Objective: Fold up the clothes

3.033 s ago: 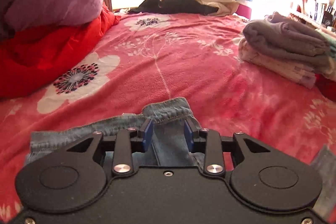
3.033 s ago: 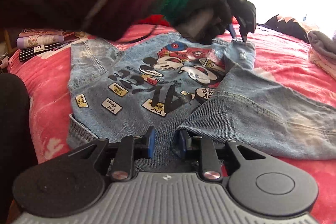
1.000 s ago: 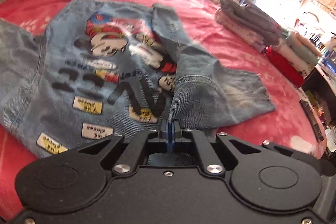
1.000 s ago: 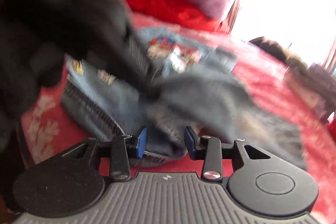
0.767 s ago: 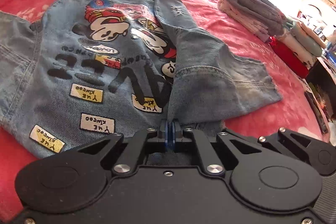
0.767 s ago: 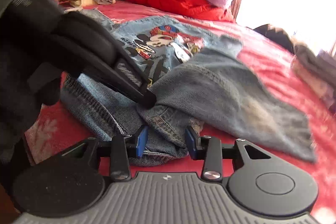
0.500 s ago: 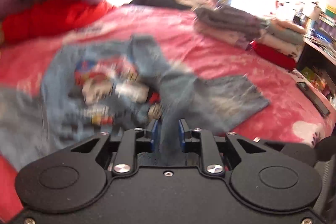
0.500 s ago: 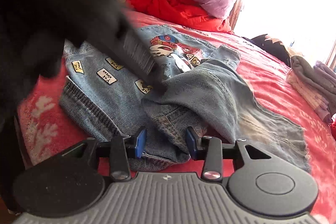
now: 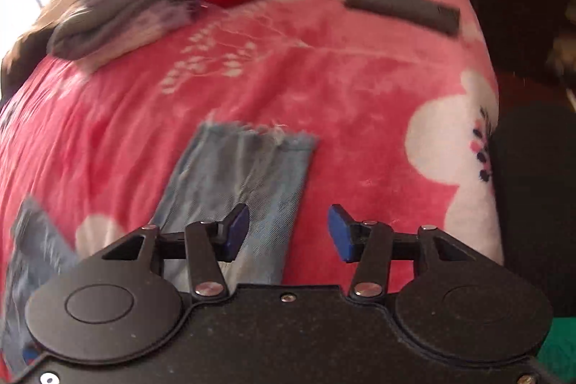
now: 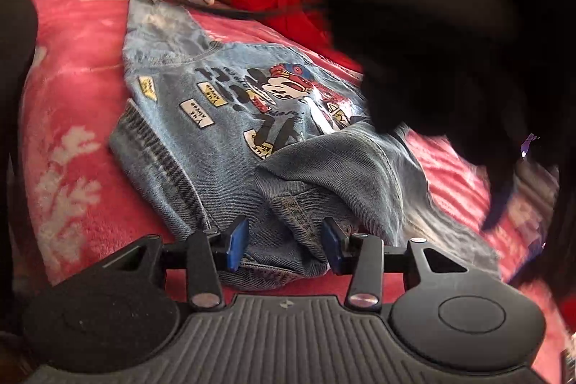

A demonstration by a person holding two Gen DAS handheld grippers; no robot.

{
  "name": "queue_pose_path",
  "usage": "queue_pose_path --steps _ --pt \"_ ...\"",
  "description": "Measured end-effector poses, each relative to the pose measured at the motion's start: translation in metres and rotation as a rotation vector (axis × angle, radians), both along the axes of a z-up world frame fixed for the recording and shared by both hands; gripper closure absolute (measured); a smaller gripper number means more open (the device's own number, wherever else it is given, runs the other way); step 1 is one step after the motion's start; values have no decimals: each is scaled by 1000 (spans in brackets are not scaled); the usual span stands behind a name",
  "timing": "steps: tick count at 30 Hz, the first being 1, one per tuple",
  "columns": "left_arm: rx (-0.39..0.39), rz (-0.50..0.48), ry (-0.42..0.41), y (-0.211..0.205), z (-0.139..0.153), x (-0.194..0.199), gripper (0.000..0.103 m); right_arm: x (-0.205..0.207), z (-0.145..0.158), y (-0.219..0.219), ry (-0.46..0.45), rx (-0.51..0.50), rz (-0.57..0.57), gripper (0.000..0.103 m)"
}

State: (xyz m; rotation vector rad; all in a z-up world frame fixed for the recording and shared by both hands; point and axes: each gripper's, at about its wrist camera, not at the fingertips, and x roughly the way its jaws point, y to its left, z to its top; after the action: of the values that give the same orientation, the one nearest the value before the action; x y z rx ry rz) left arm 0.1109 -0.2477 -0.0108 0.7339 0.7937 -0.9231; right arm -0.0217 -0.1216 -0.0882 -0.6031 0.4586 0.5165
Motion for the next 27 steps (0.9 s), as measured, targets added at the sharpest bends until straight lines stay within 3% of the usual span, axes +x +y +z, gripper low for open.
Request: queue_pose_path --steps 4,7,9,11,13,15,22,25,27 --pt "136 -66 -84 -29 -25 -2 70 1 0 0 10 11 -3 58" --pt "221 -115 -162 -37 -37 -5 82 0 0 -2 25 27 -4 57" --pt "239 -132 -197 -38 -37 -9 96 1 -1 -2 29 31 -3 57" --pt "224 -116 -226 -34 -31 -10 101 4 -1 -3 33 36 -2 57" --pt "146 -52 -224 -20 -15 -5 101 4 0 -4 34 40 -3 57" --pt "14 56 -187 6 10 3 102 4 1 -5 36 42 -5 56" --pt "-581 480 -103 173 104 2 102 9 5 -9 50 69 -39 43" --pt "-749 647 -127 253 120 -15 102 9 7 -11 51 77 -47 41" --pt "-795 742 -119 286 105 -25 102 8 8 -11 44 78 -47 37"
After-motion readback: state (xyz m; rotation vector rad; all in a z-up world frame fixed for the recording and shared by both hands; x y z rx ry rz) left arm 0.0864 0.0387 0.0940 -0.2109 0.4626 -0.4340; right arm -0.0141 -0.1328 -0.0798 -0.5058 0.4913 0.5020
